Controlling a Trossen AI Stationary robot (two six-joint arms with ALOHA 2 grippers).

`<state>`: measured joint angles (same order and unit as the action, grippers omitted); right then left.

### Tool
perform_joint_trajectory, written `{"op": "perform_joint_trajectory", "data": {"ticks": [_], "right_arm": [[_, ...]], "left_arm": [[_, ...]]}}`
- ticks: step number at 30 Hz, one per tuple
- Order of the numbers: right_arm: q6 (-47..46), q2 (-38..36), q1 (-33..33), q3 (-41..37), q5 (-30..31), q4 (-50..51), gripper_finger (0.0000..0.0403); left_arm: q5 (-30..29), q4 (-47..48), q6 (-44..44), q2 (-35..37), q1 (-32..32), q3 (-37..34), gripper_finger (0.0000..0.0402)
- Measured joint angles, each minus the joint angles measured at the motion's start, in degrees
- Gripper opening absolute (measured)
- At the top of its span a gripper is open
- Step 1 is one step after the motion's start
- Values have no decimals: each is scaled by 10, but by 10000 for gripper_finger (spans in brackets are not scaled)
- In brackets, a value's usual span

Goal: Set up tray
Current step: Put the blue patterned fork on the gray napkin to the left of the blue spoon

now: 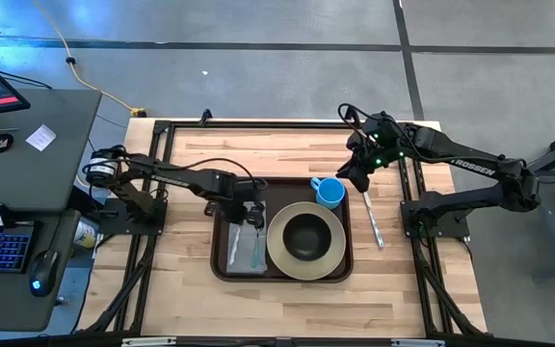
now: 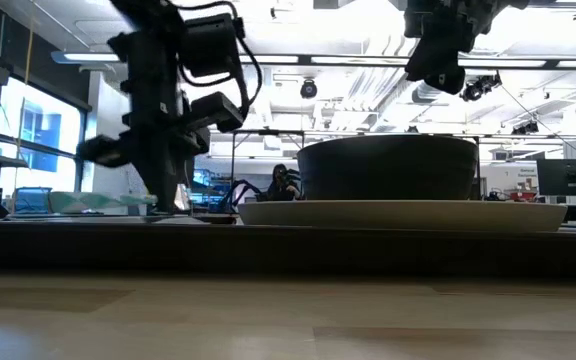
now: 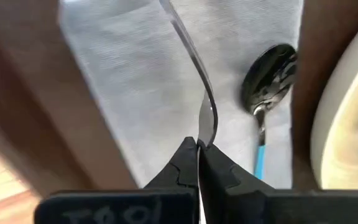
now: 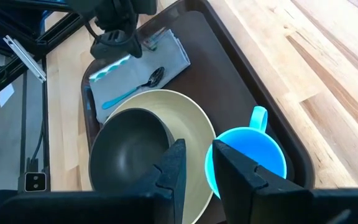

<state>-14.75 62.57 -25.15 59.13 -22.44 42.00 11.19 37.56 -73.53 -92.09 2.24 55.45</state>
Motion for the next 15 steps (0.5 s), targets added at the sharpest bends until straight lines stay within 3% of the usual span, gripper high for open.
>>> {"op": "perform_joint_trajectory", "data": {"ticks": [4, 8, 15], "right_arm": [[5, 0, 0, 0, 1, -4, 71], [9, 0, 0, 0, 2, -5, 71], [13, 0, 0, 0, 2, -5, 71]], "left_arm": [[-16, 84, 0, 0, 0, 22, 51], [-23, 93, -3, -5, 0, 22, 66], [-26, 77, -20, -19, 0, 22, 35]]}}
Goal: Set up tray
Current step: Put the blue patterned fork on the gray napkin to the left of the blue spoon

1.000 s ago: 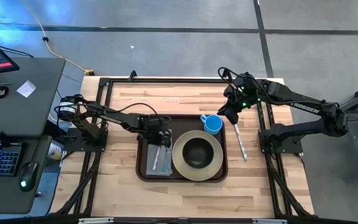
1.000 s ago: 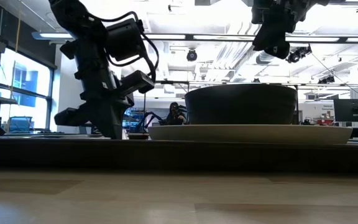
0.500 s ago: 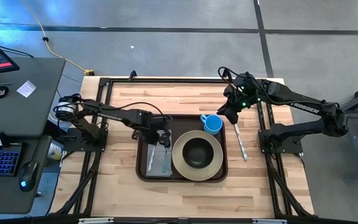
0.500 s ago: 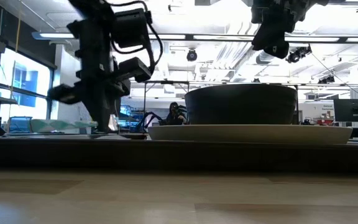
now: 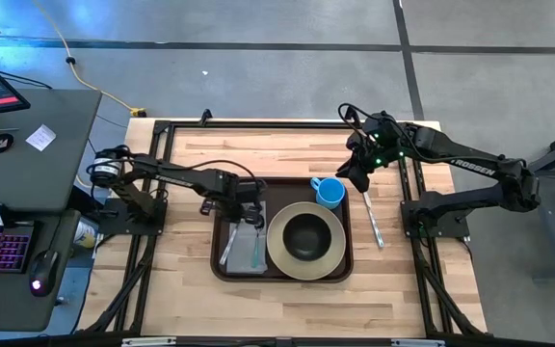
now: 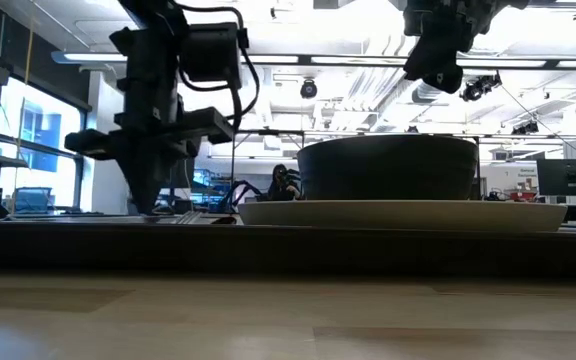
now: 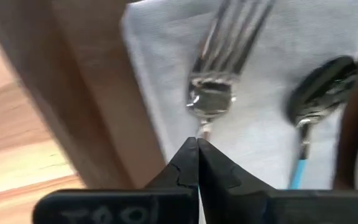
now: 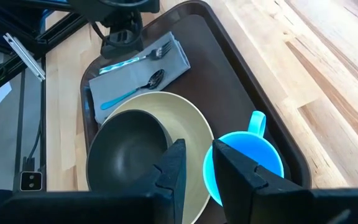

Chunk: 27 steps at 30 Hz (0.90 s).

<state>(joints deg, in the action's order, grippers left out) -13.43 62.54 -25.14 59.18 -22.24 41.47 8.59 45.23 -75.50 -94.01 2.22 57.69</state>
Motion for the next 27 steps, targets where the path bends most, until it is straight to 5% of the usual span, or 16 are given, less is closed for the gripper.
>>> {"op": "perform_joint_trajectory", "data": {"ticks": [5, 14, 21, 27], "right_arm": [[0, 0, 0, 0, -1, 0, 71], [6, 0, 0, 0, -2, 0, 71], [9, 0, 0, 0, 0, 0, 71], [8, 0, 0, 0, 0, 0, 71]], "left_arm": [[8, -32, -1, -2, 0, 0, 35], [55, -24, 13, -2, 0, 0, 96], [-2, -11, 91, -2, 0, 0, 128], [7, -15, 114, -22, 0, 0, 133]]}}
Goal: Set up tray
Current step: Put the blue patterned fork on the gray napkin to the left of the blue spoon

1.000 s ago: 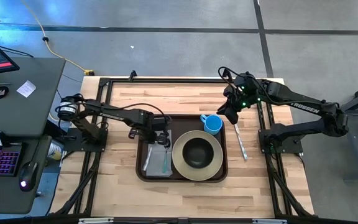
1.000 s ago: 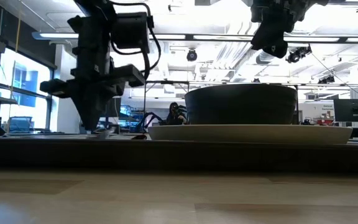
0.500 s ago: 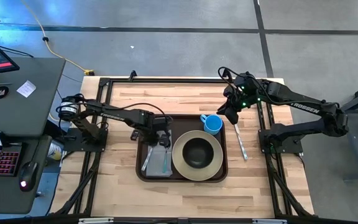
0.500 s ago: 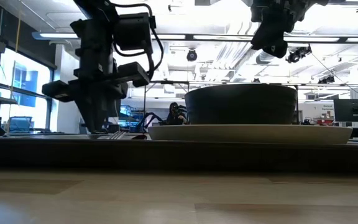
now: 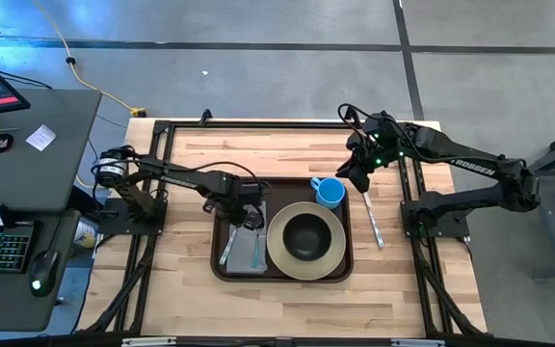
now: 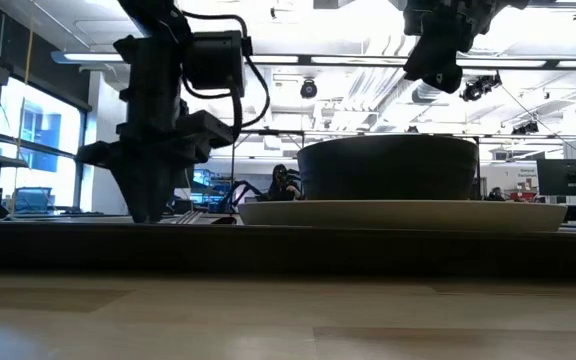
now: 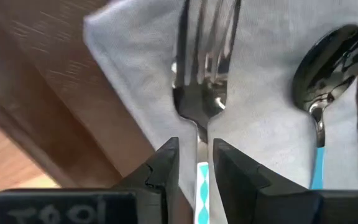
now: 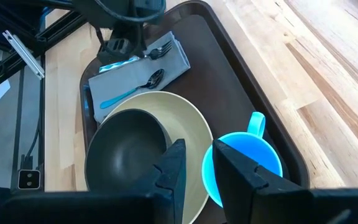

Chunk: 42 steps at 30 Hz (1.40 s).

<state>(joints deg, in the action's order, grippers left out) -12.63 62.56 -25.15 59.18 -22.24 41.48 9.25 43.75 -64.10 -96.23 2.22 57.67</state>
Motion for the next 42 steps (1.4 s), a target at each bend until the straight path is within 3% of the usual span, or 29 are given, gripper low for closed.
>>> {"op": "perform_joint_trajectory", "data": {"ticks": [4, 18, 25, 35, 42], "right_arm": [[-1, 0, 0, 0, 0, 0, 71], [0, 0, 0, -1, 0, 0, 71], [-2, 0, 0, -1, 0, 1, 71], [-2, 0, 0, -1, 0, 3, 71], [-2, 0, 0, -1, 2, 2, 71]], "left_arm": [[15, -3, 9, -8, -2, 0, 133], [-23, -9, 12, -14, -4, 0, 132], [12, -22, 11, -38, -3, 2, 102], [11, -21, 5, -38, -3, 2, 55], [22, -16, 5, -33, -3, 2, 64]]}}
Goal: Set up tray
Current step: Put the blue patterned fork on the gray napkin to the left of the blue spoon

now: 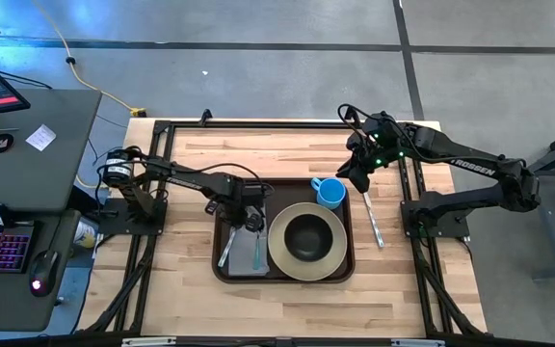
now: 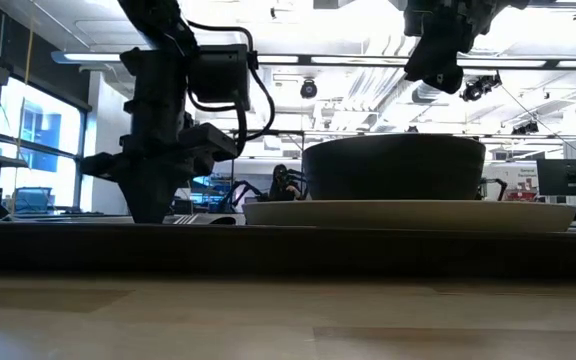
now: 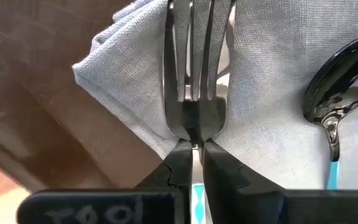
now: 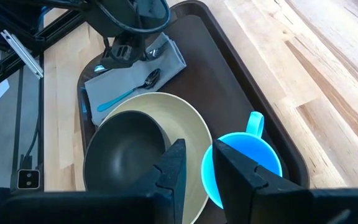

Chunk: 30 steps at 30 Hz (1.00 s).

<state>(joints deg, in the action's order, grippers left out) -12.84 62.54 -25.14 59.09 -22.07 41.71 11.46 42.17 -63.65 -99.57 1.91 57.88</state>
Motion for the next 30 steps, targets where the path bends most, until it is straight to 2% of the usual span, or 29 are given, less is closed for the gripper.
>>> {"op": "perform_joint_trajectory", "data": {"ticks": [4, 11, 16, 25, 28, 30], "right_arm": [[0, 0, 0, 0, 1, 0, 71], [0, 0, 0, 0, 3, 0, 71], [0, 0, 0, 0, 3, 0, 71], [-1, 0, 0, 0, 3, 0, 71], [-1, 0, 0, 0, 3, 0, 71], [-1, 0, 0, 0, 3, 0, 71]], "left_arm": [[2, 52, 9, 0, -1, 21, 70], [-12, 69, 26, 0, -1, 53, 53], [-10, 77, 19, 0, -1, 63, 58], [23, 44, -92, 13, -1, 63, 54], [16, 10, -128, 27, -2, 64, 55], [-3, 21, -149, 37, -6, 63, 55]]}}
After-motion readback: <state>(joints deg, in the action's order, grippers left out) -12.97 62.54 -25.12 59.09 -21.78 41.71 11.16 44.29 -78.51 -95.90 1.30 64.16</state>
